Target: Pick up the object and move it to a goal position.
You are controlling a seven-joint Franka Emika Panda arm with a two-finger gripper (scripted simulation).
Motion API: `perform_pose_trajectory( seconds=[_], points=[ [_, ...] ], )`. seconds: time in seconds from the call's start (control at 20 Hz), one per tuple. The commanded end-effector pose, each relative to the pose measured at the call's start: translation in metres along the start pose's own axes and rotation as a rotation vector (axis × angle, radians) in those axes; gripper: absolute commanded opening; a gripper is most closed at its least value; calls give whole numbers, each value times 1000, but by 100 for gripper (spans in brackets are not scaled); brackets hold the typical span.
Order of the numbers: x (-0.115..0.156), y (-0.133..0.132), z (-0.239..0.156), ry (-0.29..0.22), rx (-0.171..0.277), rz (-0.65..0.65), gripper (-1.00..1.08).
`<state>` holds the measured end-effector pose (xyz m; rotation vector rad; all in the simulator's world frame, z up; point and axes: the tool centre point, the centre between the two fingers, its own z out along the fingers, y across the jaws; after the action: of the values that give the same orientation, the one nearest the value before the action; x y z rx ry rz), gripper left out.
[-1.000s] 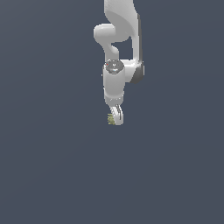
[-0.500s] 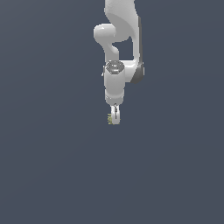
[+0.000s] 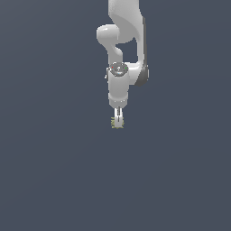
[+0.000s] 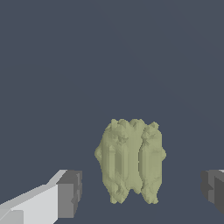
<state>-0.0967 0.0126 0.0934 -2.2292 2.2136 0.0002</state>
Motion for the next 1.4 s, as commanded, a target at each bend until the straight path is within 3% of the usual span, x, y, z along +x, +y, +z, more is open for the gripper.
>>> perform_pose_trajectory(
  seconds=[0.0, 0.85, 0.9, 1.35],
  points=[
    [0, 0, 1, 0, 0, 0, 100],
    [0, 1, 50, 0, 0, 5, 100],
    [0, 1, 50, 0, 0, 5, -100],
    [0, 1, 50, 0, 0, 5, -100]
  ],
)
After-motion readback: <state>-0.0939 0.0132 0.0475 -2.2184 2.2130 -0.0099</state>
